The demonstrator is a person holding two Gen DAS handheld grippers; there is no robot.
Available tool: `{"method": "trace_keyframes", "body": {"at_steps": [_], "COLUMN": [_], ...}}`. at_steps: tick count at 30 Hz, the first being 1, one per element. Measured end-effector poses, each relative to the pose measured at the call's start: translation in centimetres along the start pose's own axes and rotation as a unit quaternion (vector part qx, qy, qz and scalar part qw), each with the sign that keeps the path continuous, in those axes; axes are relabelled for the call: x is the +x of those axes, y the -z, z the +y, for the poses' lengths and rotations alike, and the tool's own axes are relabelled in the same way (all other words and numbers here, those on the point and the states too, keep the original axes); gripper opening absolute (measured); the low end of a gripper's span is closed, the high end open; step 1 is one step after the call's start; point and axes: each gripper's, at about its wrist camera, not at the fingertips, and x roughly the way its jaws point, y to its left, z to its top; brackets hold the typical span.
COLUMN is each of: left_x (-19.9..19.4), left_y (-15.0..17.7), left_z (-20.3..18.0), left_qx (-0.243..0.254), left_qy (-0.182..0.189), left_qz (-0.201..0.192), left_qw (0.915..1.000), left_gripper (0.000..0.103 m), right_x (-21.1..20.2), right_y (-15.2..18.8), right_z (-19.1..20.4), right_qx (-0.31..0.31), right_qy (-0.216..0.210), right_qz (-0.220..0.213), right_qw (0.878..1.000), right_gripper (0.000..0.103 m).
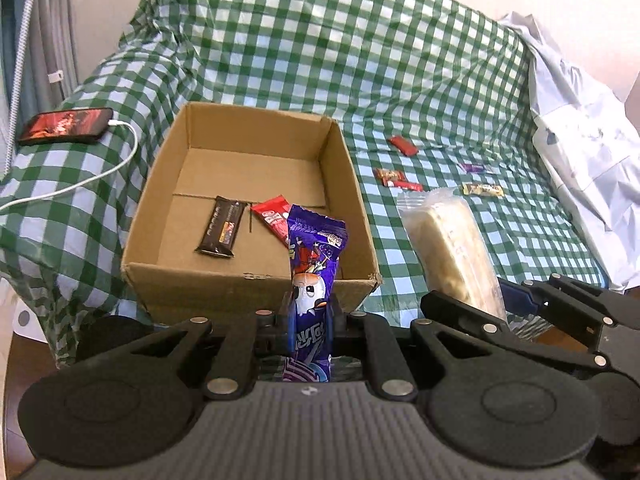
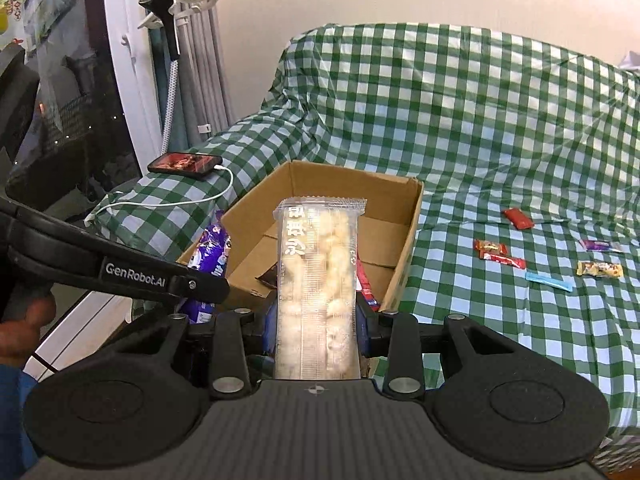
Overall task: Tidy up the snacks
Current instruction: 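Carry the purple candy bar with the left gripper while the right carries the rice-cake bar toward the box, then lower the purple candy bar and rice-cake bar into the box and open both grippers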
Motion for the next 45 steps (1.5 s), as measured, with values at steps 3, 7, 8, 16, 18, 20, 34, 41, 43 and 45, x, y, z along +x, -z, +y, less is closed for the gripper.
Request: {"method": "trace_keyframes", "body": {"at_steps": [3,7,8,16,18,20,34,41,43,45], "left_x": [-0.5,-0.4,-0.3,0.7,1.0,1.4,3.1,3.6,3.8,4.0], "left_y": [0.2,0.1,0.1,0.0,-0.1,-0.1,-0.6,-0.7,-0.8,-0.9], "left_z": [0.1,0.5,0.5,0.5,0.7,0.9,1.0,0.9,1.0,1.1], "left_qx": [0.000,-0.006,-0.006,-0.003,-0.004,-0.005,-0.003,-0.002,-0.002,-0.003], "left_qy": [-0.004,-0.004,-0.003,0.002,0.002,0.002,0.000,-0.002,-0.002,-0.003], "left_qz": [-0.005,-0.003,-0.002,0.008,0.012,0.016,0.039,0.044,0.047,0.049], "left_qw": [1.0000,1.0000,1.0000,1.0000,0.9999,0.9999,0.9992,0.9990,0.9989,0.9988], "left_gripper": [0.015,0.015,0.015,0.015,0.015,0.015,0.015,0.015,0.015,0.015], "right_x": [-0.2,0.1,0.1,0.9,1.1,1.4,3.0,3.6,3.8,4.1], "right_y": [0.1,0.0,0.0,0.1,0.1,0.1,0.4,0.7,0.7,0.8], "right_z": [0.2,0.4,0.4,-0.1,-0.1,-0.1,-0.6,-0.9,-1.0,-1.1], "right_qx": [0.001,0.000,-0.002,0.004,0.004,0.004,0.015,0.022,0.024,0.025], "right_qy": [0.001,-0.001,-0.001,0.004,0.002,0.000,-0.003,-0.003,-0.003,-0.004], "right_qz": [-0.004,0.000,0.001,0.017,0.021,0.025,0.049,0.061,0.065,0.071], "right_qw": [1.000,1.000,1.000,1.000,1.000,1.000,0.999,0.998,0.998,0.997], "right_gripper": [0.038,0.038,0.038,0.038,0.038,0.038,0.038,0.038,0.038,0.038]}}
